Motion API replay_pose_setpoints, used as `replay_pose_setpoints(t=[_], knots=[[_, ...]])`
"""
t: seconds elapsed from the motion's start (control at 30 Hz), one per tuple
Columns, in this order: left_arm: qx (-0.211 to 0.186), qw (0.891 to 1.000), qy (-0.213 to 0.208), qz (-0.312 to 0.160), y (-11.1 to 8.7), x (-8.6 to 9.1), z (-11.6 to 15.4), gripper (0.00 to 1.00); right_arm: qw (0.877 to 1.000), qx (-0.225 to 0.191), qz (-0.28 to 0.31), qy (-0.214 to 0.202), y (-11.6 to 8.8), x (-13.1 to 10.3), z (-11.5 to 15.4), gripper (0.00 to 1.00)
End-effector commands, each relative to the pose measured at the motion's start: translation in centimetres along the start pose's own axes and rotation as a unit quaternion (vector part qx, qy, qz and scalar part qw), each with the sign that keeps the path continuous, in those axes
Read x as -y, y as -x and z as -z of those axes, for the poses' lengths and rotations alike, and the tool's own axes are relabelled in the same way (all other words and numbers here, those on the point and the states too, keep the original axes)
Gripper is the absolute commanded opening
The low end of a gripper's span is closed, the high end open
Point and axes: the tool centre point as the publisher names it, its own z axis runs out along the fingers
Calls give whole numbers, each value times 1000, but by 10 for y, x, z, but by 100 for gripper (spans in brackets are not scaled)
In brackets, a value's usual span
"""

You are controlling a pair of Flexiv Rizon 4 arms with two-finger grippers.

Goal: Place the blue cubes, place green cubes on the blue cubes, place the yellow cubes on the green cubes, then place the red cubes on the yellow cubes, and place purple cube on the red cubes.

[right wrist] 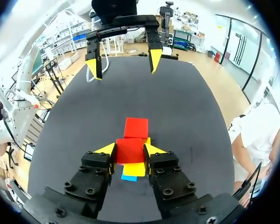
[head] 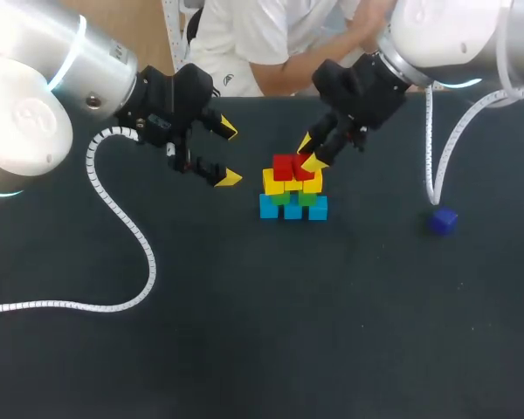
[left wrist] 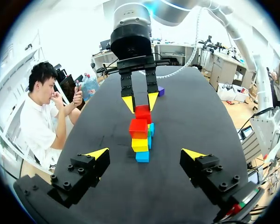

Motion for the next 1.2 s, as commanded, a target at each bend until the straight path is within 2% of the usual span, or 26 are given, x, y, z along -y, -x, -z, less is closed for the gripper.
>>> replay_pose_setpoints(t=[0.03, 0.93, 0.97, 1.03, 1.1, 1.13, 1.17, 1.2], knots=[[2, 1000, -1, -1, -1, -1, 0, 100, 1000, 0, -2, 1, 1, 1, -1, 0], [2, 1000, -1, -1, -1, -1, 0, 100, 1000, -1, -10, -8, 2, 11, -5, 0], [2, 1000, -1, -1, -1, -1, 0, 100, 1000, -2, -11, -8, 2, 11, -5, 4], [2, 1000, -1, -1, -1, -1, 0, 100, 1000, -1, -13, -7, 1, 10, -5, 21], [2, 1000, -1, -1, -1, -1, 0, 100, 1000, -2, -14, -6, 1, 9, -4, 47], [2, 1000, -1, -1, -1, -1, 0, 100, 1000, -2, -15, -6, 1, 8, -4, 72], [2, 1000, -1, -1, -1, -1, 0, 100, 1000, -1, -16, -5, 1, 7, -3, 92], [2, 1000, -1, -1, -1, -1, 0, 100, 1000, -1, -16, -6, 2, 7, -2, 100]])
